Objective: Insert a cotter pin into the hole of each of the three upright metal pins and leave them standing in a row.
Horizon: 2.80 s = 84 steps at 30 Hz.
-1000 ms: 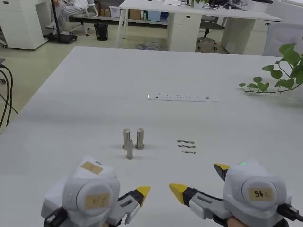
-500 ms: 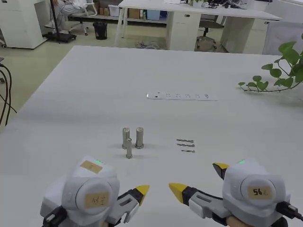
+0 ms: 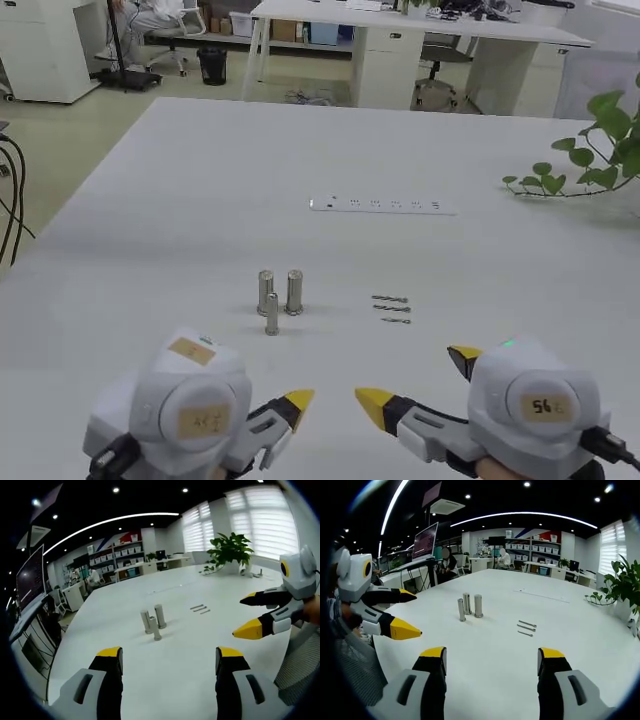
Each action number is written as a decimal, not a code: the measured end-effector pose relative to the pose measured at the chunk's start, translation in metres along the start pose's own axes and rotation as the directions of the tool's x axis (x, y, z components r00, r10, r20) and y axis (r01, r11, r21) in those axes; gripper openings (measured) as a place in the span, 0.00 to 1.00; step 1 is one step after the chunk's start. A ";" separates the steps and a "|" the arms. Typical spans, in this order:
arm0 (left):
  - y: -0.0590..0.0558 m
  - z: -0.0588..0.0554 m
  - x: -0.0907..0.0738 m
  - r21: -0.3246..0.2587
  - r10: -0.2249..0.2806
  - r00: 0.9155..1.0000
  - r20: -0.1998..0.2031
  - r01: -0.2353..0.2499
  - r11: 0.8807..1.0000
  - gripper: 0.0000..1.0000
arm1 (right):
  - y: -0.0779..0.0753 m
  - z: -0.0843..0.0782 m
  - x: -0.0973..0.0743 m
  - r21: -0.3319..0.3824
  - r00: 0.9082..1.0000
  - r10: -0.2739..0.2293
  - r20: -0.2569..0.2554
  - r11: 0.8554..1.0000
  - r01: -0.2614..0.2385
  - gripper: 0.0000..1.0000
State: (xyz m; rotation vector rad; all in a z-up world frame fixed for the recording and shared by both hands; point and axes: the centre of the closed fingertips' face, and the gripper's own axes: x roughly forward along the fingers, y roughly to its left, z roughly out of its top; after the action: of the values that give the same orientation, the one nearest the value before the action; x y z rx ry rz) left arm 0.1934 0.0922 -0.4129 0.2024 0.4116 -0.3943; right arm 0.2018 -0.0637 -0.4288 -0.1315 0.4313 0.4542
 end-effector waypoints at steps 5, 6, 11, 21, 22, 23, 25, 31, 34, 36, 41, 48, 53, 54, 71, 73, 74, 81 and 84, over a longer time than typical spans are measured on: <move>0.000 0.001 0.000 0.009 0.001 1.000 0.004 -0.001 1.000 0.75 | -0.001 0.001 0.000 0.007 1.000 -0.004 0.007 1.000 0.004 0.72; 0.000 0.002 0.000 0.011 0.001 1.000 0.008 -0.001 1.000 0.75 | -0.001 0.001 0.000 0.008 1.000 -0.003 0.006 1.000 0.003 0.72; -0.002 0.003 0.000 0.007 -0.004 1.000 0.012 0.004 1.000 0.78 | -0.001 0.000 0.000 0.008 1.000 -0.003 0.001 1.000 0.003 0.72; -0.003 0.007 -0.002 -0.015 -0.013 1.000 0.029 0.013 1.000 0.84 | 0.002 -0.004 0.002 0.002 1.000 0.008 -0.015 1.000 -0.008 0.72; -0.003 0.008 -0.002 -0.018 -0.013 0.999 0.030 0.014 1.000 0.84 | 0.002 -0.005 0.002 0.000 1.000 0.008 -0.018 1.000 -0.008 0.72; -0.004 0.008 -0.002 -0.022 -0.014 0.999 0.031 0.015 1.000 0.85 | 0.002 -0.005 0.002 0.000 1.000 0.007 -0.019 1.000 -0.007 0.72; -0.004 0.008 -0.002 -0.028 -0.016 0.999 0.029 0.017 0.999 0.87 | 0.001 -0.006 0.002 0.004 1.000 0.005 -0.021 1.000 -0.005 0.71; -0.008 0.012 -0.003 -0.034 -0.026 0.999 0.046 0.028 0.999 0.92 | -0.002 -0.006 0.001 0.008 1.000 0.007 -0.020 1.000 -0.007 0.68; -0.011 0.016 -0.003 -0.042 -0.043 0.997 0.059 0.045 0.998 0.95 | 0.001 -0.003 -0.001 0.007 1.000 0.023 -0.007 1.000 -0.023 0.65; -0.014 0.018 -0.004 -0.032 -0.050 0.997 0.067 0.052 0.998 0.95 | 0.005 0.003 -0.003 0.001 0.999 0.050 0.010 0.999 -0.050 0.62; -0.019 0.021 -0.004 -0.044 -0.074 0.994 0.081 0.077 0.996 0.98 | 0.015 0.016 -0.001 -0.009 0.991 0.132 0.016 0.991 -0.132 0.55; -0.018 0.027 -0.006 -0.054 -0.080 0.992 0.102 0.086 0.995 0.99 | 0.025 0.047 0.026 -0.060 0.969 0.247 0.029 0.968 -0.245 0.45; -0.014 0.026 -0.006 -0.056 -0.067 0.993 0.093 0.072 0.996 0.98 | 0.039 0.055 0.055 -0.081 0.947 0.319 0.028 0.945 -0.316 0.39; -0.013 0.025 -0.006 -0.058 -0.062 0.994 0.092 0.068 0.996 0.98 | 0.041 0.056 0.060 -0.079 0.945 0.325 0.026 0.943 -0.322 0.38; -0.005 0.018 -0.005 -0.099 -0.047 0.997 0.064 0.054 0.994 0.93 | 0.078 0.044 0.140 -0.066 0.904 0.428 -0.024 0.901 -0.428 0.26; -0.006 0.018 -0.005 -0.110 -0.053 0.996 0.065 0.060 0.992 0.93 | 0.079 0.042 0.146 -0.053 0.906 0.423 -0.023 0.904 -0.424 0.25; -0.007 0.019 -0.005 -0.115 -0.055 0.996 0.069 0.063 0.991 0.93 | 0.078 0.041 0.148 -0.040 0.908 0.418 -0.022 0.907 -0.419 0.24; -0.009 0.017 -0.004 -0.135 -0.069 0.996 0.064 0.077 0.988 0.92 | 0.085 0.043 0.163 -0.024 0.906 0.423 -0.007 0.906 -0.423 0.19; -0.008 0.016 -0.004 -0.133 -0.069 0.996 0.064 0.077 0.988 0.92 | 0.089 0.041 0.168 -0.039 0.906 0.424 -0.013 0.905 -0.424 0.16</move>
State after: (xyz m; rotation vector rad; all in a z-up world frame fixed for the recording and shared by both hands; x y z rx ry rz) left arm 0.1920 0.0817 -0.3972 0.0435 0.3870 -0.4421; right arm 0.3131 0.0908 -0.4666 -0.0769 0.4563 0.8933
